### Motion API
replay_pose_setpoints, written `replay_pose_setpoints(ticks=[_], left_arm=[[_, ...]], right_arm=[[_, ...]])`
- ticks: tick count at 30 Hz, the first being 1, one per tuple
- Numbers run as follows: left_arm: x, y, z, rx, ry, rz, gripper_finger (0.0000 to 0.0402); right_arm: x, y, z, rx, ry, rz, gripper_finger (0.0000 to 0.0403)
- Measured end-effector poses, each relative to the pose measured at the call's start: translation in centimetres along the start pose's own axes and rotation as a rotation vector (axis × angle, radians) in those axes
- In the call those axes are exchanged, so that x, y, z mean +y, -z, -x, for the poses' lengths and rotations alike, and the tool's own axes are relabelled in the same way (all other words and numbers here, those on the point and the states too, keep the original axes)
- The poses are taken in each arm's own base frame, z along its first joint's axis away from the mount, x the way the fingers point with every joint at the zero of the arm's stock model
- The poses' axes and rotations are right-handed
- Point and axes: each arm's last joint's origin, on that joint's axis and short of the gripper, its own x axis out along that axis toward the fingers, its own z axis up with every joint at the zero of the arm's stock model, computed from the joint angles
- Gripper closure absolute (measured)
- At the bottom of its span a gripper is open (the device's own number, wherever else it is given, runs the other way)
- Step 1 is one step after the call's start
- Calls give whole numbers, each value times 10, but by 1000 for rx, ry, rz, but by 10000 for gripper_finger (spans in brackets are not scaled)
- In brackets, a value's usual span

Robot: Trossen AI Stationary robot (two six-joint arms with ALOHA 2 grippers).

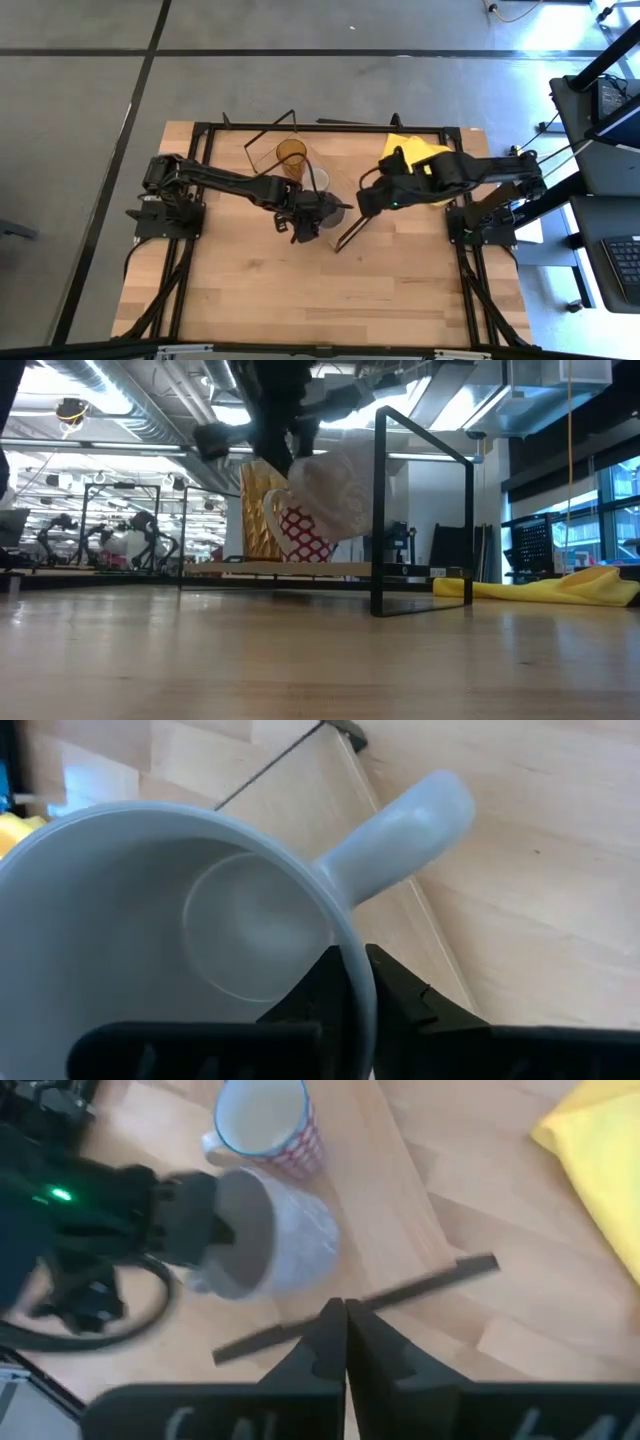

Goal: Stack small to large cups/mugs on shelf
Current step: Put the grey patterned mug on the shelf

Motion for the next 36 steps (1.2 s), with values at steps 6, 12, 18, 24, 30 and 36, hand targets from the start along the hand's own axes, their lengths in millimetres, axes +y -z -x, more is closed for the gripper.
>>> replay_pose_setpoints(ticks=[6, 12, 18, 24, 30, 36], left_arm=[[-2, -2, -11, 3, 29, 3, 383], [1, -1, -13, 4, 8, 1, 383], [6, 6, -16, -1, -13, 23, 382], [8, 12, -21, 12, -16, 28, 382], [10, 16, -21, -12, -8, 26, 382], [10, 17, -21, -21, -8, 29, 382]], right_arm=[[5, -10, -3, -30, -62, 20, 400], [5, -12, -4, -38, -69, 33, 400], [5, -12, -4, -38, -69, 37, 400], [4, -12, -4, -35, -58, 41, 400], [4, -12, -4, -35, -56, 42, 400], [4, -11, -4, -22, -58, 43, 400]])
